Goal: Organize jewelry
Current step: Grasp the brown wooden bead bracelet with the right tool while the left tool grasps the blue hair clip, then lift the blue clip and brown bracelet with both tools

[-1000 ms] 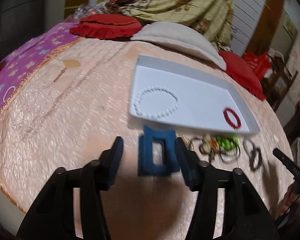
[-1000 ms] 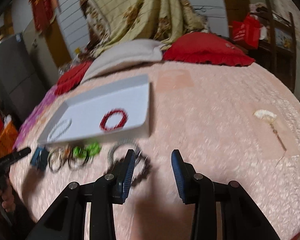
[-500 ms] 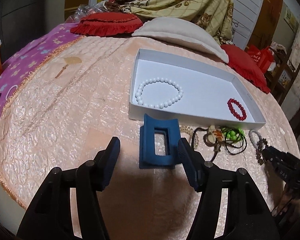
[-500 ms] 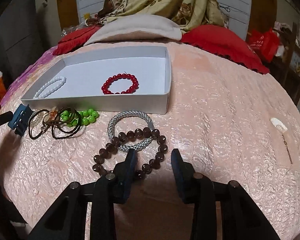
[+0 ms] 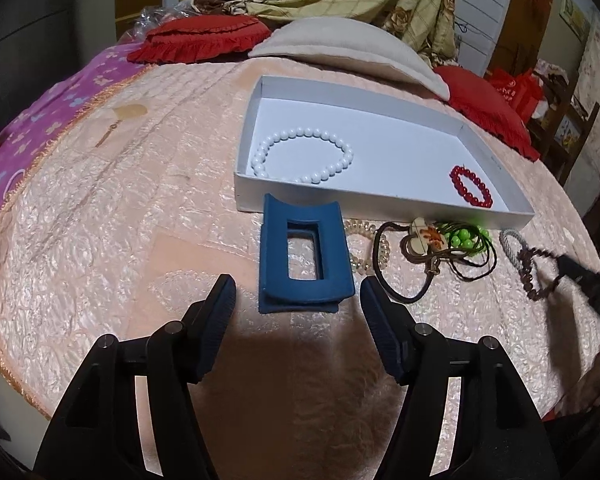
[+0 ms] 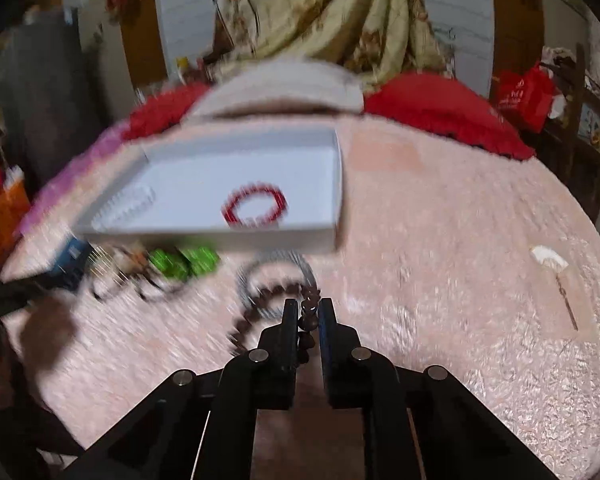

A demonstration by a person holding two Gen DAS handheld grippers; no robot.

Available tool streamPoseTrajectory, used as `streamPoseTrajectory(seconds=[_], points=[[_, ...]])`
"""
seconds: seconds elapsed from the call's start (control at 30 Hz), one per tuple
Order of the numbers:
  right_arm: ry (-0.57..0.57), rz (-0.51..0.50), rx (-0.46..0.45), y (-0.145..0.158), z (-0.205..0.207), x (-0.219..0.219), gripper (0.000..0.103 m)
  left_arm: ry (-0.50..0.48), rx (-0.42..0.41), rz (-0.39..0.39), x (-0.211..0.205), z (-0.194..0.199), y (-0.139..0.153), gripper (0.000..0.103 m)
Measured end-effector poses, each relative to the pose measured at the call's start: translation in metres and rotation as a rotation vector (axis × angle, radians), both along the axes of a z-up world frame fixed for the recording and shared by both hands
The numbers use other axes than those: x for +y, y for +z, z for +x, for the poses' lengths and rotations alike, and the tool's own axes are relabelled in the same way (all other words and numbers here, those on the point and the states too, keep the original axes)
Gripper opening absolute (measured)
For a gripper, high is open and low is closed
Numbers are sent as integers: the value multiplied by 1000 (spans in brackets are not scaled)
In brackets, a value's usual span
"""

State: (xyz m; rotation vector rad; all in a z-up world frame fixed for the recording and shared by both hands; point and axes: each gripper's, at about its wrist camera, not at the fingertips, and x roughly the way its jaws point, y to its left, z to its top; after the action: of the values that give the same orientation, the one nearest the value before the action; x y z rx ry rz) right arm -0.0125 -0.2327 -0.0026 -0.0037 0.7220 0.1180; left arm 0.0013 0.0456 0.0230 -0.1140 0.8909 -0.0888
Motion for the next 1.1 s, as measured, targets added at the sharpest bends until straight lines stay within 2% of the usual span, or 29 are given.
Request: streamPoseTrajectory(seconds=[0.1,0.37,0.4,0.47,0.63,0.77,0.97,1.1], points=[[12,36,-29,7,-3,0,9,16,16,12,-2,7,-5,65],[30,30,-12,6,4,10,9,63,20,14,-3,21,-11,65],[32,29,-10,4,4,9,9,66,20,9,-3,22,-11,63],[33,22,-5,2,4,11,9,66,18,14,-3,21,-10,50],[25,10,-11,2,4,12,9,45,21,17,-4,17,-9,47],[19,34,-20,1,4,9,9,50,-10,13,-1,5,-1,45],[4,90,-81,10,-3,4,9,62,-86,-9,5,-9,16,45],[7,109,-93,15,-6,2,9,59,-79,-2,4,-9,16,45]])
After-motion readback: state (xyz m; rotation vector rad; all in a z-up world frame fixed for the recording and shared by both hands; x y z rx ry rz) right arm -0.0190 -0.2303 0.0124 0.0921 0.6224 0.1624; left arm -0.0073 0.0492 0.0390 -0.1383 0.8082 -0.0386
